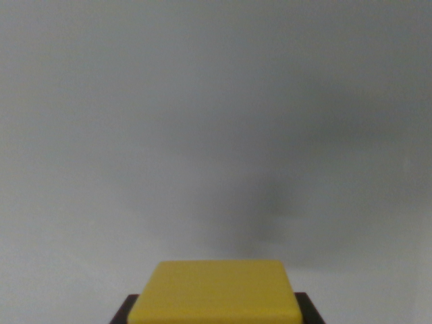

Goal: Pick yellow cube

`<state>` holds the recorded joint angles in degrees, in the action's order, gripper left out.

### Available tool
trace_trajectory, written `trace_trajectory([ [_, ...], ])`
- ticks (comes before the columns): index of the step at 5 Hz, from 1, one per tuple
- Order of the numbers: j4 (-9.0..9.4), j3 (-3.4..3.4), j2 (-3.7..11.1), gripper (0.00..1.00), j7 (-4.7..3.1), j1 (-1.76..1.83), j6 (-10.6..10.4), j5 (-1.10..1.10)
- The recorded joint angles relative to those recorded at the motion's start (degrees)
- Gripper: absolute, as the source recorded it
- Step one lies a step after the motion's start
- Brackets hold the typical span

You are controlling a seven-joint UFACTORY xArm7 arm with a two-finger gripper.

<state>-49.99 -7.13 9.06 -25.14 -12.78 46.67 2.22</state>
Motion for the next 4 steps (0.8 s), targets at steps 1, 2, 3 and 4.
trace_trajectory([
  [1,-1.31,-0.02,-1.00,1.00,0.14,0.04,2.3,-0.18],
  [2,-1.31,-0.02,-1.00,1.00,0.14,0.04,2.3,-0.18],
  [3,-2.69,-0.04,-2.05,1.00,0.29,0.08,4.7,-0.36],
  [4,-2.69,-0.04,-2.05,1.00,0.29,0.08,4.7,-0.36],
])
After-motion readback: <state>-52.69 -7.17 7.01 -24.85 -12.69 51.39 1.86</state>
